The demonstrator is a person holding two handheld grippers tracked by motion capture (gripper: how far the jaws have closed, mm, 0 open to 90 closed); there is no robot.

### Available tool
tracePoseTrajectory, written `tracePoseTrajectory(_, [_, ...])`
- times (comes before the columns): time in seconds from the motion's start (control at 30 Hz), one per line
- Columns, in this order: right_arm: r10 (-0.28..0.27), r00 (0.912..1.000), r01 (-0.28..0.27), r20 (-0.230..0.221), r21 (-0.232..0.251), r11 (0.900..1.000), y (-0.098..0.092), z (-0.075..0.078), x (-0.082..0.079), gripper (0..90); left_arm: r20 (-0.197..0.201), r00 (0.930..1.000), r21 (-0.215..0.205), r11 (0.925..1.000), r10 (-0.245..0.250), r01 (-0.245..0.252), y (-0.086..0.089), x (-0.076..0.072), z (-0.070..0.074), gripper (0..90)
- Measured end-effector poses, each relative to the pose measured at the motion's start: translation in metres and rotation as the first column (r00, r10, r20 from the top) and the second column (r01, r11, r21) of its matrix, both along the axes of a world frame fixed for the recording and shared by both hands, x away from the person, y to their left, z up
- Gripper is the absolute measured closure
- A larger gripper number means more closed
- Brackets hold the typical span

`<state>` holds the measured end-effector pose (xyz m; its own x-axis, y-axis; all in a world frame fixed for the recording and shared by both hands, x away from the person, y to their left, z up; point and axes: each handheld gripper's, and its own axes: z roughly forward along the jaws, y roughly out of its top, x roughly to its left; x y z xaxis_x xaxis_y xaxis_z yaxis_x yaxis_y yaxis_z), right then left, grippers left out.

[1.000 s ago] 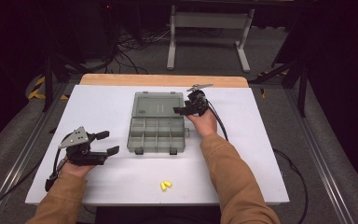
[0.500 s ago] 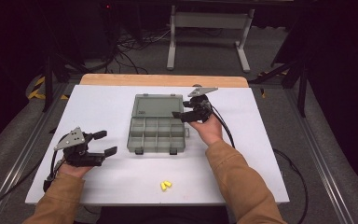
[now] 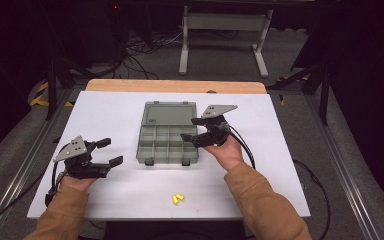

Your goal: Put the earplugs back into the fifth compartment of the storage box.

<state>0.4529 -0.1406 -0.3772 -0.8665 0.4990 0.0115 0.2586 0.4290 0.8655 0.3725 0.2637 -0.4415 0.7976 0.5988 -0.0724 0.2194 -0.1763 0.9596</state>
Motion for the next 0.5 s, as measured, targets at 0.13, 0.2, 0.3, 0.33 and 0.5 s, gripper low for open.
tracePoseTrajectory(0.13, [0.033,0.9994,-0.032,0.010,-0.012,0.999,0.004,0.005,-0.012,25.5,-0.006,0.9999,0.021,0.9997,0.008,-0.008,0.000,-0.003,-0.001,13.8])
tracePoseTrajectory(0.2, [0.044,0.9989,-0.044,0.013,-0.029,0.999,0.005,0.006,-0.017,25.5,-0.012,0.9999,0.021,0.9997,0.009,-0.009,0.000,-0.004,-0.002,12.5])
tracePoseTrajectory(0.3, [0.063,0.9979,-0.063,0.014,-0.043,0.997,0.007,0.007,-0.024,24.9,-0.017,0.9998,0.022,0.9997,0.007,-0.006,0.000,-0.004,-0.002,11.1])
tracePoseTrajectory(0.33, [0.068,0.9976,-0.068,0.015,-0.039,0.997,0.006,0.006,-0.026,24.7,-0.012,0.9999,0.022,0.9997,0.007,-0.006,0.001,-0.004,-0.002,10.7])
tracePoseTrajectory(0.5, [0.082,0.9966,-0.082,-0.001,-0.059,0.995,0.004,0.001,-0.035,20.9,-0.016,0.9999,0.005,1.0000,0.003,-0.003,0.003,-0.007,-0.005,7.7])
